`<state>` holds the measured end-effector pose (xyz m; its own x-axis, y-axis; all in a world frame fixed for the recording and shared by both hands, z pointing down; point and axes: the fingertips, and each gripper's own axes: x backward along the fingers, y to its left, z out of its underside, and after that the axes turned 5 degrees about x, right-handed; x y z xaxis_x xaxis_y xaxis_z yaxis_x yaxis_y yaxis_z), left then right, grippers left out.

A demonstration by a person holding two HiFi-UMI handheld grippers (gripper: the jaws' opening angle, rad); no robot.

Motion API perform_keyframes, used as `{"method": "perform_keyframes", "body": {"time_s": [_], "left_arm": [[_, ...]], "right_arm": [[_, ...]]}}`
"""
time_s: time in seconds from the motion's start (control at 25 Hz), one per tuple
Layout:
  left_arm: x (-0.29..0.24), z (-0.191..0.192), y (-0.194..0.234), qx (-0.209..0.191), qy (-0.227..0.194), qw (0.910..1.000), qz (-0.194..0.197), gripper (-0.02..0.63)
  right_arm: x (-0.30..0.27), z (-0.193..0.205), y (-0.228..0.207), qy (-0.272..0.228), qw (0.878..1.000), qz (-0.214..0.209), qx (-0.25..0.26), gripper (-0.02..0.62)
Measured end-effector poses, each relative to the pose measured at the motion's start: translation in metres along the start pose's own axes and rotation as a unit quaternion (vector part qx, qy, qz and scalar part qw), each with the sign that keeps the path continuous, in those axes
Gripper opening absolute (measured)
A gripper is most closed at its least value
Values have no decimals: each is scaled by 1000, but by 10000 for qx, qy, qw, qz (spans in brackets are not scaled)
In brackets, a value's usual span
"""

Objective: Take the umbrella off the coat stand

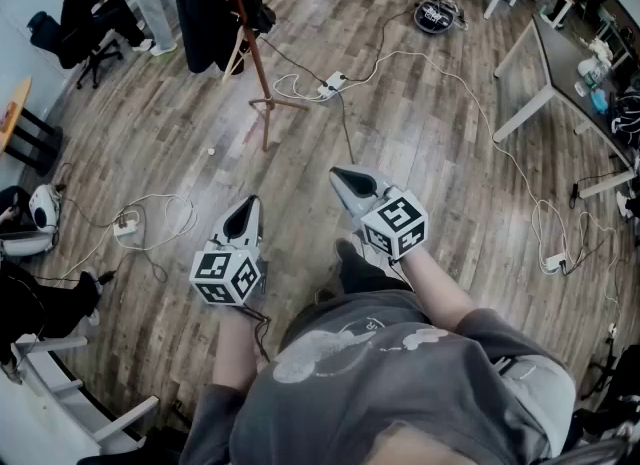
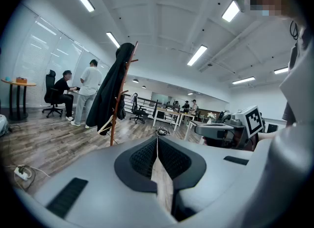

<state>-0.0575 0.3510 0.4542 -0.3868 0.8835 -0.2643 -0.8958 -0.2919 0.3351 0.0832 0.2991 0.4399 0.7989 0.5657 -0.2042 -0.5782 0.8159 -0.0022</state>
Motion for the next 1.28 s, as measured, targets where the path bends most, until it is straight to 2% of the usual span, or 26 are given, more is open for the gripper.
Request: {"method": "perform_keyframes", "body": {"time_s": [0.4, 0.72, 0.96, 1.12, 1.28], "left_arm": [[-3, 7, 12, 415, 42, 9991, 22, 6], [-14, 5, 10, 561, 29, 9984, 90, 6], [-23, 14, 10, 612, 125, 9979, 166, 6], [-30, 14, 21, 722, 72, 9973, 69, 6], [-46, 14, 46, 837, 125, 9962, -208, 6]], "right_arm": [[-6, 2, -6, 36, 9999, 81, -101, -3], [-2, 2, -15, 42, 9997, 182, -147, -3], [0, -5, -25, -182, 9991, 382, -41, -2], [-10, -1, -36, -130, 9992, 333, -153, -2], [-43, 4, -55, -110, 9995, 126, -262, -2]]}}
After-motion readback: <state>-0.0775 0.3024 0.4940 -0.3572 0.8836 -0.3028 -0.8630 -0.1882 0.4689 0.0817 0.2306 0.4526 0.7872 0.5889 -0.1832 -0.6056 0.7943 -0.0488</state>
